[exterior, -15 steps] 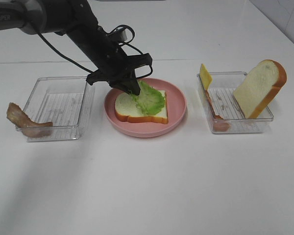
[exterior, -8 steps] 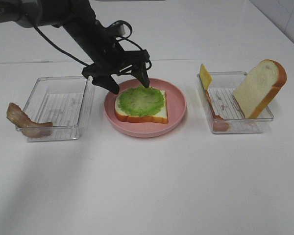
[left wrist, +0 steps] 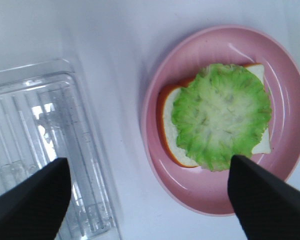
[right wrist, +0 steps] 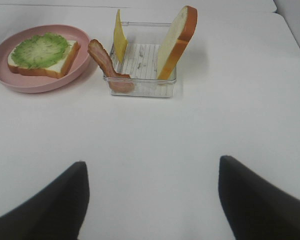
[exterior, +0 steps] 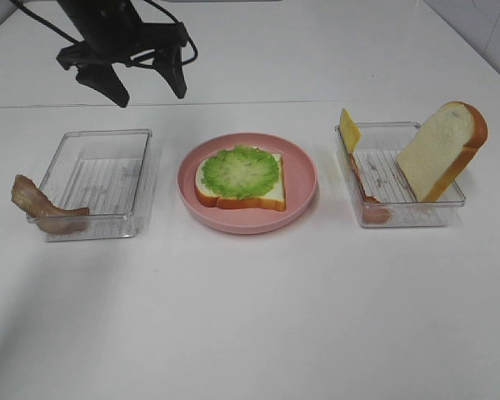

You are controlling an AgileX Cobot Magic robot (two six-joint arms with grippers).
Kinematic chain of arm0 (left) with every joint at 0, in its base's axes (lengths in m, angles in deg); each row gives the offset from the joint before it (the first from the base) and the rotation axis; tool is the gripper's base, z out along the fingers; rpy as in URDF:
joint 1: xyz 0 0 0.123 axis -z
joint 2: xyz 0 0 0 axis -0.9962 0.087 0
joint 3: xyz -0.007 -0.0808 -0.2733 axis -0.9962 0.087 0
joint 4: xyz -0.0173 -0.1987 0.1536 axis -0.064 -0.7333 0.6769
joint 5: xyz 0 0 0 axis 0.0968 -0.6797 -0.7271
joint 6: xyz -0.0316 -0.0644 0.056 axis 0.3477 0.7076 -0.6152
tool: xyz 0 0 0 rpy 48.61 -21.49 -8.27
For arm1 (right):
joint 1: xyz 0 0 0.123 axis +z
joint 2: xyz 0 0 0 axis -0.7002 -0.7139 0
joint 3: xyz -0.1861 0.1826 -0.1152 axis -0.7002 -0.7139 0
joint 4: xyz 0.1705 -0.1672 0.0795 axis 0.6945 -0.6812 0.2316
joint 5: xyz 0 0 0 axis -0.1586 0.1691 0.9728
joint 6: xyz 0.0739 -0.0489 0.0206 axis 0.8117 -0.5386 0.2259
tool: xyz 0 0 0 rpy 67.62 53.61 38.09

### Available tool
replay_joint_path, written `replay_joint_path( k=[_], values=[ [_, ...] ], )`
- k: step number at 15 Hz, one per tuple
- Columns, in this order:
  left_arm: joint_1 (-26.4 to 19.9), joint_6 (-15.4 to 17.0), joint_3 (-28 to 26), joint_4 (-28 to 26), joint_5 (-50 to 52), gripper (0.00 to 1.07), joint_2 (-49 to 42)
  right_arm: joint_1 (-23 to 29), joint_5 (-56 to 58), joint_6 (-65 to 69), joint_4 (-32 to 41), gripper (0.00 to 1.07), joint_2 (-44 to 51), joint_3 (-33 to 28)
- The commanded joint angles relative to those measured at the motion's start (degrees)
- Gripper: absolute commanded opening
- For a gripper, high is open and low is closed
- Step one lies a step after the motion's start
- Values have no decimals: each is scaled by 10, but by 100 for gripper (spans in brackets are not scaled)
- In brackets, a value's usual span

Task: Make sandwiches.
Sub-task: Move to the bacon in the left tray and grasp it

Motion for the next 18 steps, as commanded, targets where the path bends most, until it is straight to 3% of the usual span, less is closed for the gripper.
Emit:
replay_joint_path(
  k=[1,6,9,13,15,18],
  values=[
    [-24,9,-3,8,-46,79,-26,-5,-5,-3,2,69,8,-1],
    [-48,7,93,120,-46,72,-135,-5,-5,-3,3,69,8,-1],
    [-48,11,162,134,-46,72,-191,-5,-5,-3,3,69,8,-1],
    [-48,33,270,142,-46,72,-253,-5,-5,-3,3,69,8,-1],
    [-48,57,329,189,-45,72,-260,-5,-5,-3,3,69,8,-1],
    [-48,84,390,213,-1,72,-260,-5,-5,-3,3,69,8,-1]
  ],
)
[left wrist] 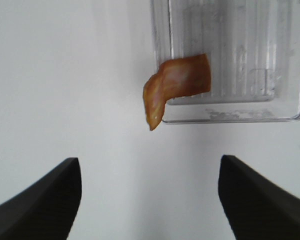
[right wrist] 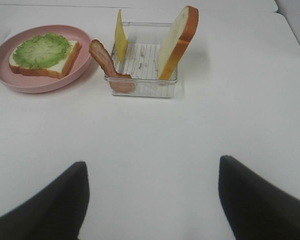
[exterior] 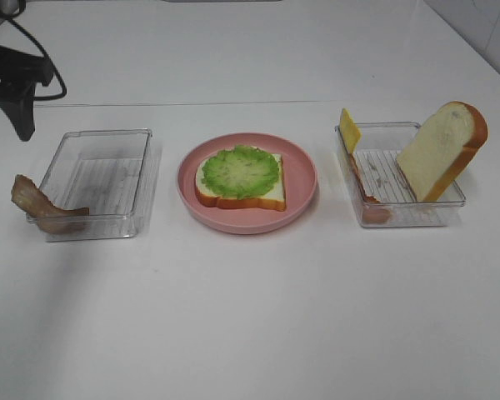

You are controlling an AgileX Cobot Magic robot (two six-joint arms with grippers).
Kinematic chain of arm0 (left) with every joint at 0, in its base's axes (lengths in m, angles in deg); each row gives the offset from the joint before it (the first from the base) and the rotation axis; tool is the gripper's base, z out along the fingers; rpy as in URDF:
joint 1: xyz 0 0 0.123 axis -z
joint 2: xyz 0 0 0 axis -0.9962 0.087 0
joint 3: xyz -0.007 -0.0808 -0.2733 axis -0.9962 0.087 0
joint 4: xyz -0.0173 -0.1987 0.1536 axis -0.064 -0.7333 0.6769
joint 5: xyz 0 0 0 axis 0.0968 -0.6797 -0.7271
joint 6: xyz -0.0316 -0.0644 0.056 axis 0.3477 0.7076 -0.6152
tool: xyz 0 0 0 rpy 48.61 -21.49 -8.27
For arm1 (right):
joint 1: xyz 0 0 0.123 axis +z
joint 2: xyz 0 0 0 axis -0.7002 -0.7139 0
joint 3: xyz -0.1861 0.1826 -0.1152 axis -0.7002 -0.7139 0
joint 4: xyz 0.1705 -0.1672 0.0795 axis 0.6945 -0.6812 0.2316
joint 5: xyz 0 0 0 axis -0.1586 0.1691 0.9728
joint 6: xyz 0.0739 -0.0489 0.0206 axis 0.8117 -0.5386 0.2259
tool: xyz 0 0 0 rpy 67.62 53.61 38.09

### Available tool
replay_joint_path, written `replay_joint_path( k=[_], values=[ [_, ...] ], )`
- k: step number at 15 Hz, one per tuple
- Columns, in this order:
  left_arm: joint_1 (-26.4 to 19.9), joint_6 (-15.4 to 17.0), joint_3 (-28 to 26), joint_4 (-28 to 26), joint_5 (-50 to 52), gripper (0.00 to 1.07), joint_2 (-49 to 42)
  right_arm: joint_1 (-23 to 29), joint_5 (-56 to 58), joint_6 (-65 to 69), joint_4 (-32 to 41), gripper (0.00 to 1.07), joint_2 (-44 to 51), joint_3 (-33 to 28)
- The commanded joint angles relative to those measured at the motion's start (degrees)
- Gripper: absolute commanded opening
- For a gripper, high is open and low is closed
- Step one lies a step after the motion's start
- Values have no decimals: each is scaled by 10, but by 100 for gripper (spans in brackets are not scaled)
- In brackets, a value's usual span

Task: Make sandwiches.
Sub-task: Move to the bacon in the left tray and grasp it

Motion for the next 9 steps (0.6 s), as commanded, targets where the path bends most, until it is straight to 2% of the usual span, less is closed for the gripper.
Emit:
replay_joint_path(
  k=[1,4,9],
  values=[
    [1,25,35,9,26,72,1,-5,-5,-3,1,69,8,-1],
    [1,38,37,6,53,71,36,-5,-5,-3,1,69,8,-1],
    [1,41,37,5,107,71,116,-5,-5,-3,1,69,8,-1]
  ],
)
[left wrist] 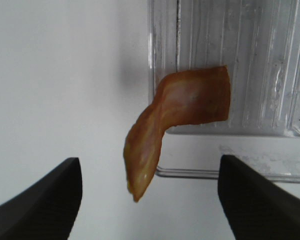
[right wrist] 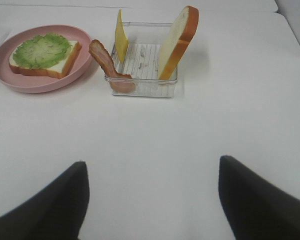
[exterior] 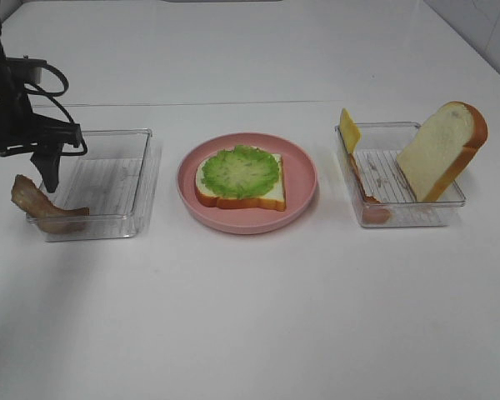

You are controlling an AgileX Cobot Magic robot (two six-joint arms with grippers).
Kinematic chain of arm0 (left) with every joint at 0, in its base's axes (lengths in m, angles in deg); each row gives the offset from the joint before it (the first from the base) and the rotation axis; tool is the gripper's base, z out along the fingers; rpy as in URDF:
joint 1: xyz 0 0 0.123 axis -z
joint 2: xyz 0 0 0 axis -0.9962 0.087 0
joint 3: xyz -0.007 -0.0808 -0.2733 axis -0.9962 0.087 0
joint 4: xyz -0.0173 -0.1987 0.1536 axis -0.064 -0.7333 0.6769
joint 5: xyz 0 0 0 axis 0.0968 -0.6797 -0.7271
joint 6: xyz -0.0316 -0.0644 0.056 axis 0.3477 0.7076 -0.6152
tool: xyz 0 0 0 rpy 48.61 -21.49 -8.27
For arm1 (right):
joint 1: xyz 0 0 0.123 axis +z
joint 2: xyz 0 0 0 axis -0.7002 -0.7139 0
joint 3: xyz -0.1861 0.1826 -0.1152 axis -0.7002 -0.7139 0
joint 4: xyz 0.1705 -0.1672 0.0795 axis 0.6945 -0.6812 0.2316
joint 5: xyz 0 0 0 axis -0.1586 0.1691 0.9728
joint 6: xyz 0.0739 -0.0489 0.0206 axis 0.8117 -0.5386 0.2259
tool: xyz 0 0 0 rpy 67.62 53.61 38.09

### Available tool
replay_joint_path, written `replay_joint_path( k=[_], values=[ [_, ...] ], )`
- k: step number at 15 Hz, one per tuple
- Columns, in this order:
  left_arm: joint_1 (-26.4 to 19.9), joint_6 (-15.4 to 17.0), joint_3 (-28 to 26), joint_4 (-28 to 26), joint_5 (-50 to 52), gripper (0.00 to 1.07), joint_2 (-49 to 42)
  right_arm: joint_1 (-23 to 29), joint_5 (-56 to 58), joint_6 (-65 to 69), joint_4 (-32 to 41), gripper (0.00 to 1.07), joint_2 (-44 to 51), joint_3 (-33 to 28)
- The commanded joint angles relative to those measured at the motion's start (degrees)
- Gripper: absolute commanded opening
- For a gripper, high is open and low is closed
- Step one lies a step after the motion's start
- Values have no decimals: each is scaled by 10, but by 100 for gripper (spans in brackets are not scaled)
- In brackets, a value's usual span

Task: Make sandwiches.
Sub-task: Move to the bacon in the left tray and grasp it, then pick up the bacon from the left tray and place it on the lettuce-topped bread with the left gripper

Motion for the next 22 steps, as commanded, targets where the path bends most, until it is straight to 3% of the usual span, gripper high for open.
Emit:
replay_joint_path(
  k=[1,8,10,12,15,17,20,22],
  values=[
    [1,6,5,1,25,71,26,-5,-5,-3,1,69,8,-1],
    [1,8,5,-2,60,38,41,-5,-5,-3,1,69,8,-1],
    [1,8,5,-2,62,15,41,-5,-5,-3,1,69,8,-1],
    [1,8,5,-2,62,1,41,-5,-5,-3,1,69,8,-1],
    [1,6,5,-15,62,0,41,-5,-5,-3,1,69,8,-1],
    [1,-15,-14,-49,52,0,41,-5,-5,-3,1,69,8,-1],
    [1,-58,-83,-131,28,0,40,-5,-5,-3,1,69,8,-1],
    [1,-101,-143,-229,36,0,40,-5,-5,-3,1,69,8,-1]
  ],
)
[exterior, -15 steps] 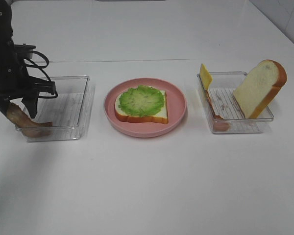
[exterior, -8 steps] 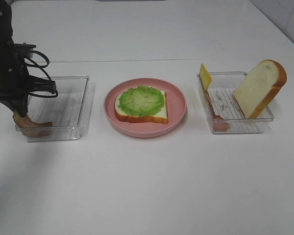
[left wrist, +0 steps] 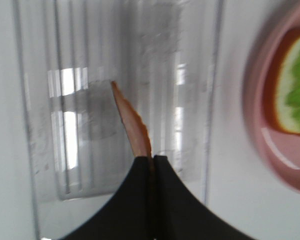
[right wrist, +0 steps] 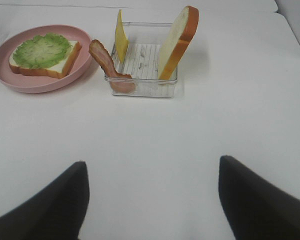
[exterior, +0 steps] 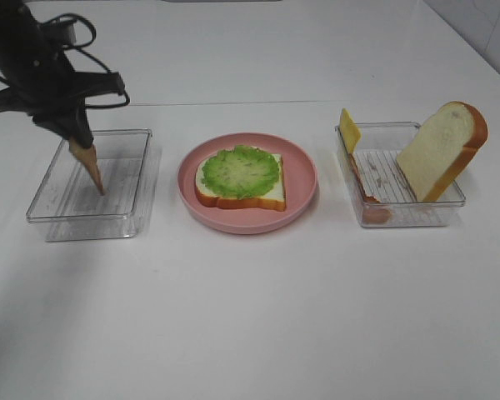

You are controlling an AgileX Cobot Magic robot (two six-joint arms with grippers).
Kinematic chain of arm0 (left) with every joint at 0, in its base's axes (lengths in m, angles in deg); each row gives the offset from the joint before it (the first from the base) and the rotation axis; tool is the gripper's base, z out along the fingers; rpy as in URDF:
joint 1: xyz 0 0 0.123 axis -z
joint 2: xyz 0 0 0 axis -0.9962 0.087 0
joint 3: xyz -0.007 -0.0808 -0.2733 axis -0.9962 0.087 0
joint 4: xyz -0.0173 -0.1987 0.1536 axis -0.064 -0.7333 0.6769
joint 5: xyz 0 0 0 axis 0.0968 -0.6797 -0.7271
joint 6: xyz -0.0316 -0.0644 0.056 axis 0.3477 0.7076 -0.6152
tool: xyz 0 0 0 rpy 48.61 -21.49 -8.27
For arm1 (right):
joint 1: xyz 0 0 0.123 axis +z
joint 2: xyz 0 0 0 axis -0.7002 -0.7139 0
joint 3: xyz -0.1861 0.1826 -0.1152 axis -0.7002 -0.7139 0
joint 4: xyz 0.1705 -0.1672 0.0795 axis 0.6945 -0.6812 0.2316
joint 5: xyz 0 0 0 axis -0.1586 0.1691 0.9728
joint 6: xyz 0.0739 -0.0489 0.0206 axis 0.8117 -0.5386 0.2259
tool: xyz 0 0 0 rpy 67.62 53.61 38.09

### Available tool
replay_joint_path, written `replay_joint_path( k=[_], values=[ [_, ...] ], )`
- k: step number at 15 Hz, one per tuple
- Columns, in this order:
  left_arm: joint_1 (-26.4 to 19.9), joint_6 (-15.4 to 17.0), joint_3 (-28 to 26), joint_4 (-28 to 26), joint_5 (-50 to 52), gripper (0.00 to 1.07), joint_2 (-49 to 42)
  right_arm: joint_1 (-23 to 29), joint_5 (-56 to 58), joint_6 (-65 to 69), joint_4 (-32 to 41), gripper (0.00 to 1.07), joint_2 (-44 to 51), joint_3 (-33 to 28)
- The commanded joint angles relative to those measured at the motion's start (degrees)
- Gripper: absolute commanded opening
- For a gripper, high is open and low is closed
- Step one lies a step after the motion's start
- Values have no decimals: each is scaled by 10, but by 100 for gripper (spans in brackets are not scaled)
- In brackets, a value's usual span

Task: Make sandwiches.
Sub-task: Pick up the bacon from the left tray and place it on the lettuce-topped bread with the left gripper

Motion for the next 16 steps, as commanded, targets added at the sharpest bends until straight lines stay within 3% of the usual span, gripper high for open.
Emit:
replay_joint_path(
  k=[1,4,5,7,8,13,16],
  values=[
    [1,-36,-38,-85,7,0,2,-5,-5,-3,1,69,8,-1],
    [5,-133,-58,-310,70,0,6,-5,-5,-3,1,69,8,-1],
    [7,-154,-58,-345,77,0,9,-5,-5,-3,1,69,8,-1],
    [22,-223,-58,-470,89,0,27,-5,-5,-3,2,69,8,-1],
    [42,-281,-58,-567,88,0,55,-5,-5,-3,2,69,8,-1],
    [85,-376,-58,-707,92,0,131,-5,-5,-3,2,69,8,-1],
    [90,-398,-58,-722,93,0,171,-5,-5,-3,1,69,8,-1]
  ],
)
